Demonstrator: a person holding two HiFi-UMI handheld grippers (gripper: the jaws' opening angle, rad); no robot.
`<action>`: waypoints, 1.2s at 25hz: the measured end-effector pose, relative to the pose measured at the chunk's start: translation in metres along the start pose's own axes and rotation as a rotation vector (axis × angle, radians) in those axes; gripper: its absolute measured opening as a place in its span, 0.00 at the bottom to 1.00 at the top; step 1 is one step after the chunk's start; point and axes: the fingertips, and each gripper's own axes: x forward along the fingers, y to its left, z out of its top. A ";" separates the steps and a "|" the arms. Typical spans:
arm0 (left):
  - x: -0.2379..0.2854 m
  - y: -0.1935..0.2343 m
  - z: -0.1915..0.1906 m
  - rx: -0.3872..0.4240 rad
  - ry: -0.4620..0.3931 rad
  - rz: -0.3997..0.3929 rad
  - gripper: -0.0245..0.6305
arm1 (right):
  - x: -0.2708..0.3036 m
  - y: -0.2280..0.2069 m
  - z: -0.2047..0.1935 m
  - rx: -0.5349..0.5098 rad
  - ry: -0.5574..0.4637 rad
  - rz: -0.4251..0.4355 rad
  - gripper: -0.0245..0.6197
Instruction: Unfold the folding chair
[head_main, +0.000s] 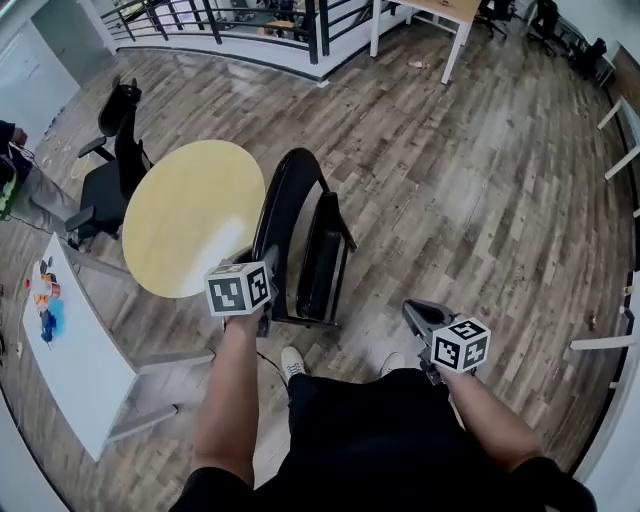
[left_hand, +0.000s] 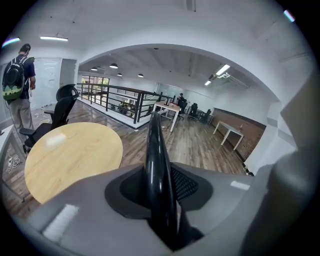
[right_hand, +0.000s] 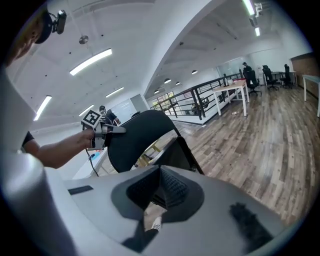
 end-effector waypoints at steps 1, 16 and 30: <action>0.000 -0.007 -0.001 0.001 0.001 0.004 0.21 | 0.004 -0.003 -0.001 0.001 0.011 0.015 0.05; 0.016 -0.143 -0.013 0.020 -0.034 -0.097 0.18 | 0.126 0.002 -0.061 0.203 0.214 0.134 0.28; 0.027 -0.191 -0.023 0.029 -0.026 -0.131 0.20 | 0.174 -0.031 -0.078 0.158 0.249 -0.115 0.43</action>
